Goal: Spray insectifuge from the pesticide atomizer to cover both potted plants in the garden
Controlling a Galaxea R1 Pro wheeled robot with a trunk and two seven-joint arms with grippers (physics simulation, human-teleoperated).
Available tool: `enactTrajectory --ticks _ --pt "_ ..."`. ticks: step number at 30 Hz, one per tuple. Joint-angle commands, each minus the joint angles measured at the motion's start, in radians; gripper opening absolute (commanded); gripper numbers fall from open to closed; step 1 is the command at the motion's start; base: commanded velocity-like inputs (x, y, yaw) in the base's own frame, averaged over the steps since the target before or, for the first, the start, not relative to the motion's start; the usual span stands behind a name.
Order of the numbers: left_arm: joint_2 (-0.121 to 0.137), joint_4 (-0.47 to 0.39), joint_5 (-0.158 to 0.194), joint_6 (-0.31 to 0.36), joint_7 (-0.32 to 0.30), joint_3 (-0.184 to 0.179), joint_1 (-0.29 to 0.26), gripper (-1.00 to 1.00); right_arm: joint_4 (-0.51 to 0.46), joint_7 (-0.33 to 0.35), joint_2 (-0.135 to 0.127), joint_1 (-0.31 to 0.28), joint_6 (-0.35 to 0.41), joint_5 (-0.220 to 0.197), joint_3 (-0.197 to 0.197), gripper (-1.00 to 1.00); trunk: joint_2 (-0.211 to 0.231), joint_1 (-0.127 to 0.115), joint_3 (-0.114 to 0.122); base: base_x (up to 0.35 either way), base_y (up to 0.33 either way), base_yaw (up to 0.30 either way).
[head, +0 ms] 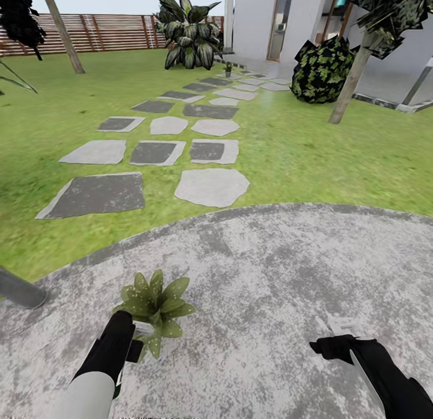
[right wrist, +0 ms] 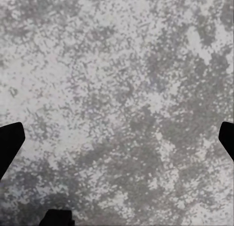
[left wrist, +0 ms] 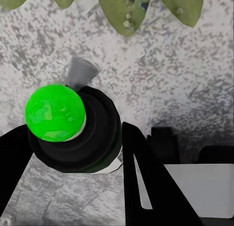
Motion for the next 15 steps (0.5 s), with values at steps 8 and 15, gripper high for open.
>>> enactTrajectory --ticks 8,15 --pt "-0.013 -0.004 -0.009 0.000 -0.010 -0.014 -0.001 -1.00 -0.001 0.006 0.000 0.000 0.004 0.005 -0.002 1.00 0.000 0.000 -0.005 0.015 -0.006 0.256" --pt "-0.016 -0.004 -0.009 0.000 -0.010 -0.015 -0.001 -1.00 -0.001 0.006 0.000 0.000 0.003 0.005 -0.001 1.00 0.000 0.000 -0.007 0.260 -0.142 0.101"
